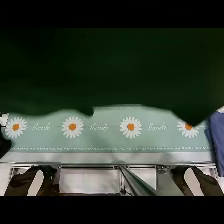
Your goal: Fold the shirts.
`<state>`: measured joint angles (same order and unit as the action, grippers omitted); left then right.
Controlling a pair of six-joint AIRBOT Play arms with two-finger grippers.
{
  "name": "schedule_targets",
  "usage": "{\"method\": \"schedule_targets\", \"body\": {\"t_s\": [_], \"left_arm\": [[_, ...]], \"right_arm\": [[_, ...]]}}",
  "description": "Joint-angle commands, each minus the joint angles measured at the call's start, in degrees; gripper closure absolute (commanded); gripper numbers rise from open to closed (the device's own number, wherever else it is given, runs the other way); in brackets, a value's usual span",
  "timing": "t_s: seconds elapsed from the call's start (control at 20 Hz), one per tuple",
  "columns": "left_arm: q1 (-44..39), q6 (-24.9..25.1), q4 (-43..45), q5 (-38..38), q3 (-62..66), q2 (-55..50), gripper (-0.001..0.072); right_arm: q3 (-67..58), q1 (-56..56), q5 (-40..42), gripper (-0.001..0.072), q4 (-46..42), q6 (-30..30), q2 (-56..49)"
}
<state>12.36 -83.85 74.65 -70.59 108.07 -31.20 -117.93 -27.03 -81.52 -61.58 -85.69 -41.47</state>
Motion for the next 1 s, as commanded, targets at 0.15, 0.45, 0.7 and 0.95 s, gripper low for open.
{"method": "schedule_targets", "body": {"t_s": [0.15,0.45,0.7,0.95], "left_arm": [[-2.62,-6.03,9.73,-7.72,-10.32,6.40,0.0687],[-2.71,-4.55,-5.70,-0.79,-29.73,-4.79,0.0687],[-4.76,2.34,-17.29,14.10,-40.74,-23.10,0.0687],[-10.38,2.32,-17.33,36.50,-40.59,-45.64,0.0687]], "right_arm": [[15.26,-0.13,-2.91,0.0692,-4.28,-2.71,11.28],[35.15,-0.11,-1.84,0.0692,12.74,5.40,4.52],[46.64,1.70,7.82,0.0692,13.05,12.61,-11.85],[46.25,10.64,26.53,0.0692,13.68,14.43,-35.93]]}}
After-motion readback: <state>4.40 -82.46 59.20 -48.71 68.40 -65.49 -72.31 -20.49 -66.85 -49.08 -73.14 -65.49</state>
